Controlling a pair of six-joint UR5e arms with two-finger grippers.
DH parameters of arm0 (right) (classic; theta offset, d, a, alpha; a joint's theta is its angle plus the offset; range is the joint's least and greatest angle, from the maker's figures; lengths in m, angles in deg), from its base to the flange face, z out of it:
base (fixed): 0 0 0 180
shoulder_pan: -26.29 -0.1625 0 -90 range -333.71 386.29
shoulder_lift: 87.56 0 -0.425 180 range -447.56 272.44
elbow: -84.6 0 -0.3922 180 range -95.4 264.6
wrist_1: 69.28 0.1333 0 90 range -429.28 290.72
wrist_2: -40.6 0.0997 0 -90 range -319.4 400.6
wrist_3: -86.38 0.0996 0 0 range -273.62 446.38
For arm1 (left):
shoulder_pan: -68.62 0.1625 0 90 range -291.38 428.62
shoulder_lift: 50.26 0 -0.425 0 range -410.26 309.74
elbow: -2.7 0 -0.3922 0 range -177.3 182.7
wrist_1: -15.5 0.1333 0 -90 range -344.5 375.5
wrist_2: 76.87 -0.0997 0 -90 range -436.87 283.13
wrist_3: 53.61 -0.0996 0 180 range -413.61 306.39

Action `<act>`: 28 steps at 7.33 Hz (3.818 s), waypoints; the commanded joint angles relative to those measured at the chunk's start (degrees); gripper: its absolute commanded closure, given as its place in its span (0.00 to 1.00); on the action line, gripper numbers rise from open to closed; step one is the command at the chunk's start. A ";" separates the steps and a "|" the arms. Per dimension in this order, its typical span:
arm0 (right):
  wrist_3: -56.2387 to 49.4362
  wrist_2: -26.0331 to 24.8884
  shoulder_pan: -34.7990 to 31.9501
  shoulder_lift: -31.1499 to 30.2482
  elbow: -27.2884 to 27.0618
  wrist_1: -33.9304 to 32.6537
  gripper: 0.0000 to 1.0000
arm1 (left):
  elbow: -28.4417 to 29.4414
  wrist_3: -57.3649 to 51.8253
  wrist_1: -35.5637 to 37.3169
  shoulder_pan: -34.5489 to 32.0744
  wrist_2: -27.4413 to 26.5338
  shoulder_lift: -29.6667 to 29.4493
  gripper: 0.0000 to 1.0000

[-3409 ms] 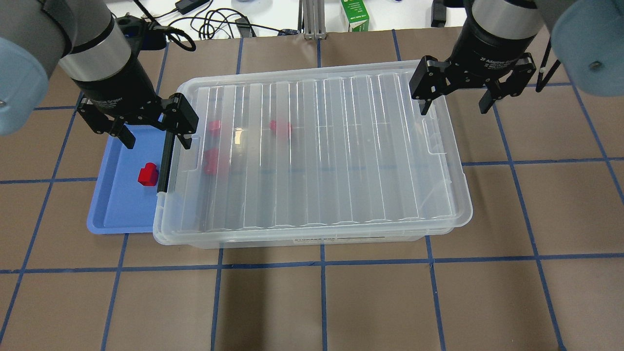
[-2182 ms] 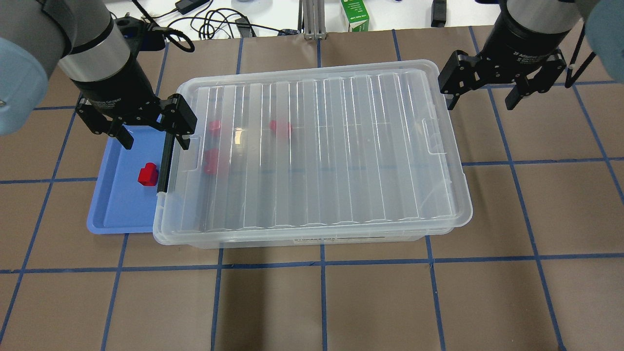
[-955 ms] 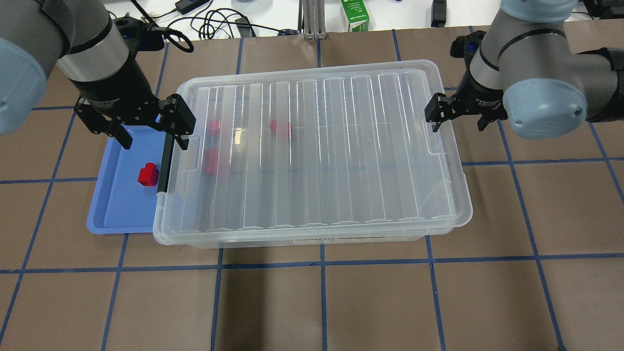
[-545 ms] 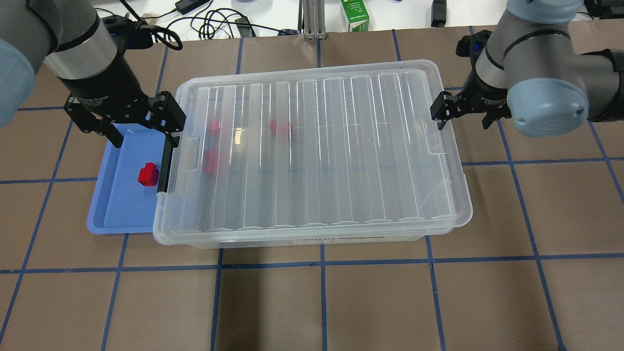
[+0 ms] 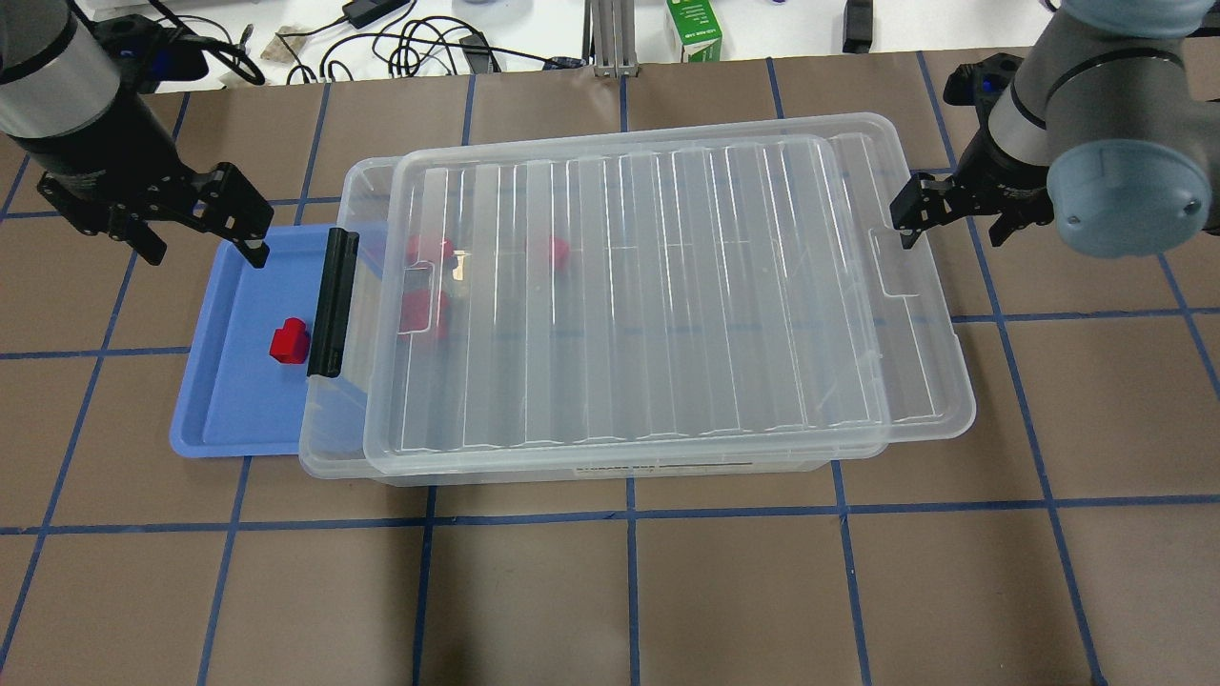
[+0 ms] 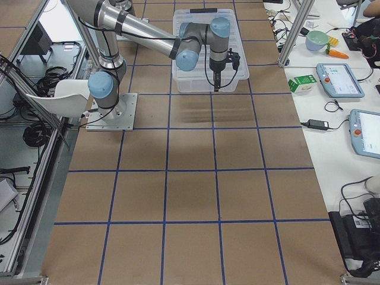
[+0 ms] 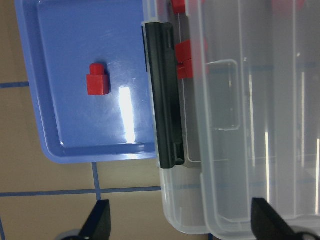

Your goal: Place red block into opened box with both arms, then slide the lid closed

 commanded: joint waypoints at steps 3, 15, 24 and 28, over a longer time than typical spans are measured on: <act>-4.87 -0.05 4.66 0.00 0.34 0.38 0.00 | -6.13 -19.44 12.97 9.09 0.03 -4.70 0.00; -11.20 0.13 16.62 -0.52 0.61 0.64 0.00 | -13.63 -12.26 33.90 10.15 4.78 -25.00 0.00; -9.01 1.00 11.09 -11.68 18.27 30.61 0.00 | -11.70 -12.16 32.17 9.10 4.60 -24.41 1.00; 12.04 0.22 -9.09 -9.77 17.92 29.30 0.00 | 5.93 -11.98 5.41 7.96 4.69 -17.30 1.00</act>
